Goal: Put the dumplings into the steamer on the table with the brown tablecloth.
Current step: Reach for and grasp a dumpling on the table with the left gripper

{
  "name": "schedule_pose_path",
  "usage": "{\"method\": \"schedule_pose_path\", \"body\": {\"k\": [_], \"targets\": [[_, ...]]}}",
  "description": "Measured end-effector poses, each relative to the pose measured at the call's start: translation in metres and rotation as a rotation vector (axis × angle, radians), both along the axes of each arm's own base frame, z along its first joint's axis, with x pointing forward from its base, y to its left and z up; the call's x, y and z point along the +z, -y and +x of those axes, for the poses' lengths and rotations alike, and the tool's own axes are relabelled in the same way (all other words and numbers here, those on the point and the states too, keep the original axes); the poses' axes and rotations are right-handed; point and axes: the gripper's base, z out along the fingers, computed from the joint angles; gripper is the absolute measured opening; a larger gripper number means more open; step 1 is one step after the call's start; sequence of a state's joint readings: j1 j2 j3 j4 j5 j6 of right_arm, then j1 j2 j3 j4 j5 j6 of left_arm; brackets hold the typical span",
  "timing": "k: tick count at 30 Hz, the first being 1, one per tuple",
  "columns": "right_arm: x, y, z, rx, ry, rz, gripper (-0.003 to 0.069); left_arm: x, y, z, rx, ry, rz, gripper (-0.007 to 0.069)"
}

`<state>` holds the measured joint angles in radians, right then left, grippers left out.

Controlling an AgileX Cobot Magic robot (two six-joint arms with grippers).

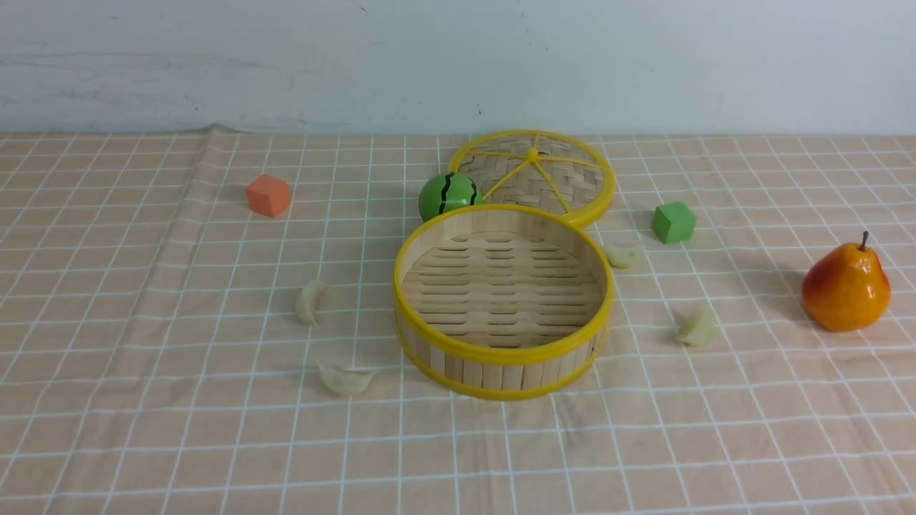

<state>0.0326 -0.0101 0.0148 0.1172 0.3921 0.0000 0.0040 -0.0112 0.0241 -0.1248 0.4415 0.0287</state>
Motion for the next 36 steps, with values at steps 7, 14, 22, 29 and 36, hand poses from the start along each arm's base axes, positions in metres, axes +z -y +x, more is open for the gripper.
{"method": "schedule_pose_path", "body": {"k": [7, 14, 22, 29, 36], "targets": [[0.0, 0.0, 0.0, 0.0, 0.0, 0.0, 0.0239, 0.0, 0.0, 0.0, 0.0, 0.0, 0.0, 0.0238], [0.0, 0.0, 0.0, 0.0, 0.0, 0.0, 0.0239, 0.0, 0.0, 0.0, 0.0, 0.0, 0.0, 0.0238], [0.001, 0.001, 0.0, -0.003, 0.009, -0.026, 0.0239, 0.002, -0.001, 0.001, 0.006, 0.038, 0.014, 0.0238], [0.018, 0.003, 0.005, -0.026, 0.236, -0.057, 0.0239, 0.028, -0.004, 0.006, 0.04, 0.332, 0.018, 0.0238], [0.054, 0.005, 0.0, -0.058, 0.635, 0.042, 0.0239, 0.055, -0.007, 0.003, 0.076, 0.638, 0.017, 0.0238]]}}
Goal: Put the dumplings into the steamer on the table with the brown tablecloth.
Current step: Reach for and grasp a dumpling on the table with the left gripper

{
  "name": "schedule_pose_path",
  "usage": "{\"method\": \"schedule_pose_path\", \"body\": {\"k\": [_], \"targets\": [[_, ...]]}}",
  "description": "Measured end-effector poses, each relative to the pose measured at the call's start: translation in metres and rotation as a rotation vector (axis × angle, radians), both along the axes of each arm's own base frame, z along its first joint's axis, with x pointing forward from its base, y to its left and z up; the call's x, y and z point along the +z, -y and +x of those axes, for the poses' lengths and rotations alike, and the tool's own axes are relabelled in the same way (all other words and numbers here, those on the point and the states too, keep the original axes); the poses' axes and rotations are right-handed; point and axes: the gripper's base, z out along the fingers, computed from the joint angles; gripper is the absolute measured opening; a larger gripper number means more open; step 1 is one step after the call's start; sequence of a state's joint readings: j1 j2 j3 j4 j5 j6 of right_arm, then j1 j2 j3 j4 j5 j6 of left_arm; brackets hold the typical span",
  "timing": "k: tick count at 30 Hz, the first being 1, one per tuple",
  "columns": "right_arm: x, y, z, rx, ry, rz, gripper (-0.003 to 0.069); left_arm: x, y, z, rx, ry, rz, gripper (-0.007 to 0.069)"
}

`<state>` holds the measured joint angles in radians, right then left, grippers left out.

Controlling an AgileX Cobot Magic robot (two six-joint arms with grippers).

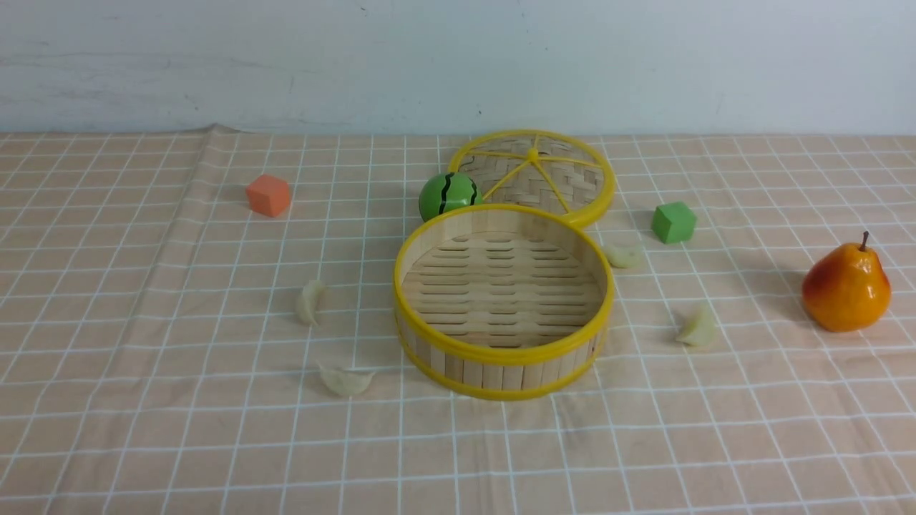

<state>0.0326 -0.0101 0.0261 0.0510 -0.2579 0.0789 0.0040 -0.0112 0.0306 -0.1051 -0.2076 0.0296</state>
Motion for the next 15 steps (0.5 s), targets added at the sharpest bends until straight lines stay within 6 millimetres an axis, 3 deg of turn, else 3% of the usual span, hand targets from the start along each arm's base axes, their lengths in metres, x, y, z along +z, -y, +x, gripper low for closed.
{"method": "schedule_pose_path", "body": {"k": [4, 8, 9, 10, 11, 13, 15], "targets": [[0.016, 0.002, -0.007, 0.042, 0.187, 0.14, 0.0239, 0.013, -0.001, -0.005, -0.012, 0.154, -0.078, 0.0238], [0.02, 0.002, -0.009, 0.095, 0.236, 0.248, 0.0227, 0.028, -0.003, -0.012, -0.165, 0.326, -0.431, 0.0234], [0.02, 0.002, -0.01, 0.096, 0.237, 0.25, 0.0226, 0.029, -0.003, -0.013, -0.173, 0.33, -0.448, 0.0233], [0.024, 0.002, -0.01, 0.101, 0.236, 0.256, 0.0202, 0.039, -0.002, -0.015, -0.235, 0.348, -0.554, 0.021], [0.025, 0.002, -0.01, 0.101, 0.238, 0.256, 0.0194, 0.04, -0.002, -0.015, -0.247, 0.349, -0.575, 0.02], [0.037, 0.002, -0.012, 0.1, 0.241, 0.248, 0.0144, 0.064, 0.0, -0.016, -0.29, 0.344, -0.601, 0.0137], [0.063, 0.001, -0.008, 0.088, 0.216, 0.223, 0.0042, 0.099, 0.005, -0.008, -0.296, 0.269, -0.545, 0.0012]]}}
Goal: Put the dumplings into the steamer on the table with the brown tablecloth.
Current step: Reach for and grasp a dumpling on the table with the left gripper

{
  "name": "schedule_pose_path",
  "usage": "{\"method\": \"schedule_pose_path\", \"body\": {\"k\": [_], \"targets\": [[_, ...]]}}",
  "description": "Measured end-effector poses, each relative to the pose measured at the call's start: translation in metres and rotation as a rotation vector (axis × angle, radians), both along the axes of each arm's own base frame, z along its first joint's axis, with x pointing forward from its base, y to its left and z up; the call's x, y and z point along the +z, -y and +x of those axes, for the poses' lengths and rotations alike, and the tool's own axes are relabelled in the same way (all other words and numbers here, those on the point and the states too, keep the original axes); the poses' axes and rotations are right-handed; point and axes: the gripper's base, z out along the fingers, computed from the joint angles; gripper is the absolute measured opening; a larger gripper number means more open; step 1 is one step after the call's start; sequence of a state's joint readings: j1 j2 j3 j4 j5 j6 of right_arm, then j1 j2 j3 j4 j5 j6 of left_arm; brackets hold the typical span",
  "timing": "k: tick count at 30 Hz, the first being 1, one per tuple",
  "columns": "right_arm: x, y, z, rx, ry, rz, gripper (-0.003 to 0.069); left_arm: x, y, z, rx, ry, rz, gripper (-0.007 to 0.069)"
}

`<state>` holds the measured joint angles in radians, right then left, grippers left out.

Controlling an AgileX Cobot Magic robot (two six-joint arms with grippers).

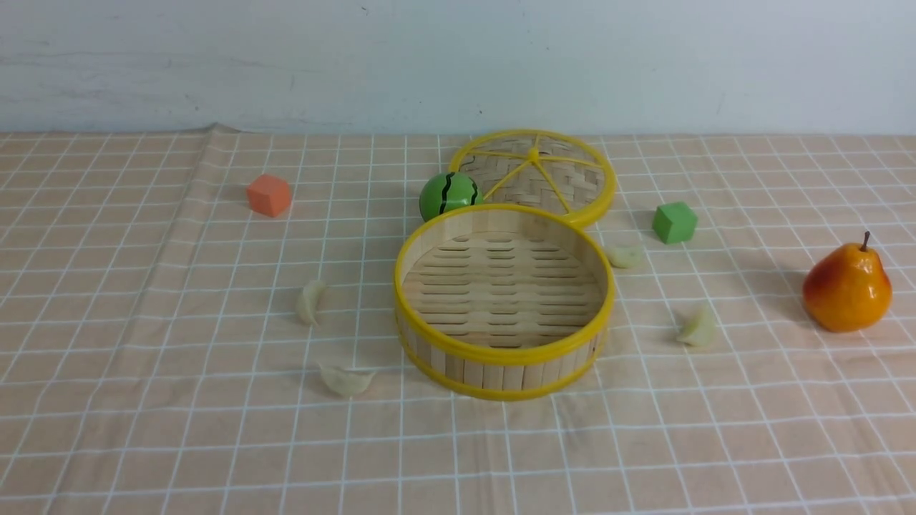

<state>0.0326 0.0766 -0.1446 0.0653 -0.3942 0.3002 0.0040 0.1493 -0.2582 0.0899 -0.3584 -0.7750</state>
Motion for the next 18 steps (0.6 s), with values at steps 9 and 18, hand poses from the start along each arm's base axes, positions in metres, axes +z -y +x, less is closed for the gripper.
{"method": "schedule_pose_path", "body": {"k": [9, 18], "targets": [[0.025, -0.005, 0.065, -0.048, -0.467, -0.254, -0.0008, 0.029, 0.003, 0.113, 0.03, -0.449, 0.211, -0.0014], [-0.03, -0.007, 0.116, 0.05, -1.186, -0.23, -0.0006, -0.041, -0.001, 0.192, 0.083, -1.103, 0.192, -0.0014]]}}
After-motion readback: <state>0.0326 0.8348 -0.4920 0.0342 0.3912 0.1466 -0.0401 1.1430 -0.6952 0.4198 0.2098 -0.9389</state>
